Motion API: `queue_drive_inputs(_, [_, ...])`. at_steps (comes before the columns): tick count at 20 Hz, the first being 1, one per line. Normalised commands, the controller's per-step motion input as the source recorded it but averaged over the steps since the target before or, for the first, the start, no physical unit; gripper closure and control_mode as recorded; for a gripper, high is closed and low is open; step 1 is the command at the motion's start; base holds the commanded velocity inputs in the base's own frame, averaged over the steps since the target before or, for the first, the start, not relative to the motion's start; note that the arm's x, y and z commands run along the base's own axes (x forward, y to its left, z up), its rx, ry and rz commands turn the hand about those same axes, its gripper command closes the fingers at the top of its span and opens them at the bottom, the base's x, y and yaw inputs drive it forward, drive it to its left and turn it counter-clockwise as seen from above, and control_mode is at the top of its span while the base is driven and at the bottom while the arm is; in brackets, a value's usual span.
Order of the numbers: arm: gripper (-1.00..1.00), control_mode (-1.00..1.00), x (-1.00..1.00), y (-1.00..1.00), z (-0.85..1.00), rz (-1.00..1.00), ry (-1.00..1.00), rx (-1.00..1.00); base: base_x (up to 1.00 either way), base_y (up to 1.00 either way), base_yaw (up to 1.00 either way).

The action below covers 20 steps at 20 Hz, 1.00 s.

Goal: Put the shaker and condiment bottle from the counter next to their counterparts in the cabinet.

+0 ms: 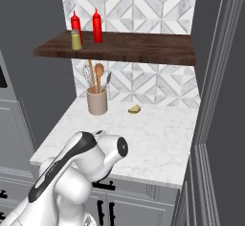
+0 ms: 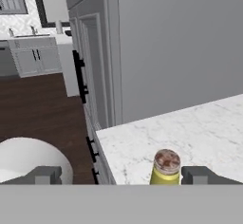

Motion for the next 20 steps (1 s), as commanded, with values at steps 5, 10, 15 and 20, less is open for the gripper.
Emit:
queue_drive_inputs(5, [-1.00,-1.00,0.20,0.04,-0.27,0.00,0.00,0.00,0.00,0.00,0.00])
queue_drive_inputs(10, [-1.00,-1.00,0.33,0.01,-0.42,0.00,-0.01,0.00,0.00,0.00,0.00])
queue_drive_inputs(15, [-1.00,-1.00,0.23,0.13,-0.43,0.00,-0.05,0.00,0.00,0.00,0.00])
queue_drive_inputs(20, [-1.00,-1.00,0.00,0.31,-0.35,0.02,-0.04,0.00,0.00,0.00,0.00])
